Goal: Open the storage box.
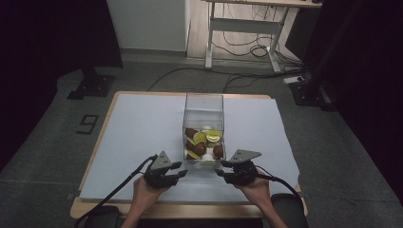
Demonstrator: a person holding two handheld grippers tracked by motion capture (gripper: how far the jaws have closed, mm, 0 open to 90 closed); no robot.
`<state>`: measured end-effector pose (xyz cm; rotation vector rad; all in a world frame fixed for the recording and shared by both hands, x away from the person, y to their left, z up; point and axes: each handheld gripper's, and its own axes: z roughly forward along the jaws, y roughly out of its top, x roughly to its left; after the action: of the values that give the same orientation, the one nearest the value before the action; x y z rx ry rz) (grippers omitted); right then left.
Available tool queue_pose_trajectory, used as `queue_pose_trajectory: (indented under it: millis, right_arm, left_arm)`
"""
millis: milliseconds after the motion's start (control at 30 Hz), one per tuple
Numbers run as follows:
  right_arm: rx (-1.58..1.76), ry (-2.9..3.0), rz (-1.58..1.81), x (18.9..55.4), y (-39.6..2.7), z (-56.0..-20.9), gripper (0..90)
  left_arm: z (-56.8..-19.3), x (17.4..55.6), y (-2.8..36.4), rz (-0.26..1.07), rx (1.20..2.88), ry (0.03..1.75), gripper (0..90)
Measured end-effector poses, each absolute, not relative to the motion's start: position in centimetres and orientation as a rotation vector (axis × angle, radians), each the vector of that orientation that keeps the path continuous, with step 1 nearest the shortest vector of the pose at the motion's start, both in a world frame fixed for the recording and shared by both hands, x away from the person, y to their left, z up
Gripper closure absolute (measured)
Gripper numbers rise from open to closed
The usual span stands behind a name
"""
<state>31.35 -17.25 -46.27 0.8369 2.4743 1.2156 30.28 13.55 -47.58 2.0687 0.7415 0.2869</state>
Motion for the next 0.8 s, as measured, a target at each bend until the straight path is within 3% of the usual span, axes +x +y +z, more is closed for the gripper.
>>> queue_pose_trajectory:
  millis: [367, 633, 800]
  right_arm:
    - [0.831, 2.471, 1.215, 31.2, -18.5, -45.7, 49.5]
    - [0.86, 2.448, 1.205, 31.7, -19.6, -45.6, 42.0]
    - [0.88, 2.442, 1.171, 32.2, -20.2, -45.8, 37.7]
  left_arm:
    - [-47.6, 30.8, 15.4, 0.337, 2.047, 0.787, 49.0]
    - [-48.1, 31.6, 16.2, 0.342, 2.045, 0.829, 29.6]
    - [-48.5, 32.2, 16.8, 0.331, 2.048, 0.872, 22.0]
